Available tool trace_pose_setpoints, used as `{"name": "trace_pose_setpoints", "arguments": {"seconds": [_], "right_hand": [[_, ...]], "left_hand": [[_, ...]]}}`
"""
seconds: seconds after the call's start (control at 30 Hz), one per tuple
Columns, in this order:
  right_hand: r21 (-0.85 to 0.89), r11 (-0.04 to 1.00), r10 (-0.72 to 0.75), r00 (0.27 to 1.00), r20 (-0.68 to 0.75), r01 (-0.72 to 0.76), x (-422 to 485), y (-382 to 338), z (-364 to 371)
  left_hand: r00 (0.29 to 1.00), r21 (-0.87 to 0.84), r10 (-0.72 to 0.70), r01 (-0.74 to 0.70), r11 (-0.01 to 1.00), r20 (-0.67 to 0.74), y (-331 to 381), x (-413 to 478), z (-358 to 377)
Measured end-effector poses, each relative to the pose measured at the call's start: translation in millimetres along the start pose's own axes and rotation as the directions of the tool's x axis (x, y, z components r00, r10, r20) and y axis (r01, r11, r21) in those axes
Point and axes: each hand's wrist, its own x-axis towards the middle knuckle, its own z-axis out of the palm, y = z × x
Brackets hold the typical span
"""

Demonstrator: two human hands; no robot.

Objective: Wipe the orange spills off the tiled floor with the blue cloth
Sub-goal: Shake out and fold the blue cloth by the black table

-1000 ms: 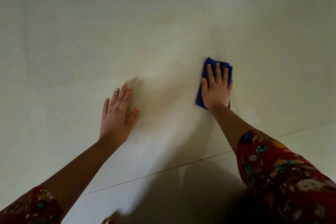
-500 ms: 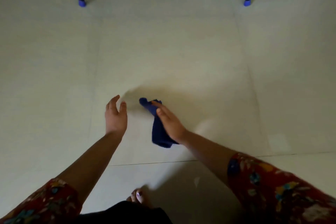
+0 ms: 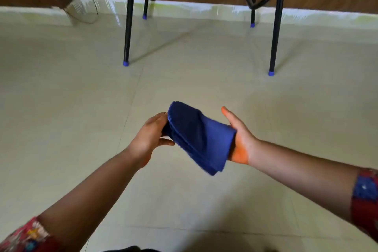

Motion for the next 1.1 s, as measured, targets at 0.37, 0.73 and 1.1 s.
{"name": "trace_pose_setpoints", "arguments": {"seconds": [0.37,0.73,1.1], "right_hand": [[-0.509,0.806,-0.176,0.943,0.281,0.302,-9.6,-59.9,54.3],[-0.476,0.805,-0.236,0.927,0.292,0.354,-169.1,-161.1,182.5],[-0.369,0.842,-0.376,0.918,0.125,0.395,-442.6,-306.3,287.5]], "left_hand": [[0.998,-0.154,0.020,-0.029,0.988,-0.059,85.6,-18.1,-12.1],[0.980,-0.261,-0.107,0.060,0.963,-0.169,275.7,-120.9,-58.4],[0.990,-0.387,-0.002,-0.054,0.920,-0.143,538.9,-279.4,-72.2]]}}
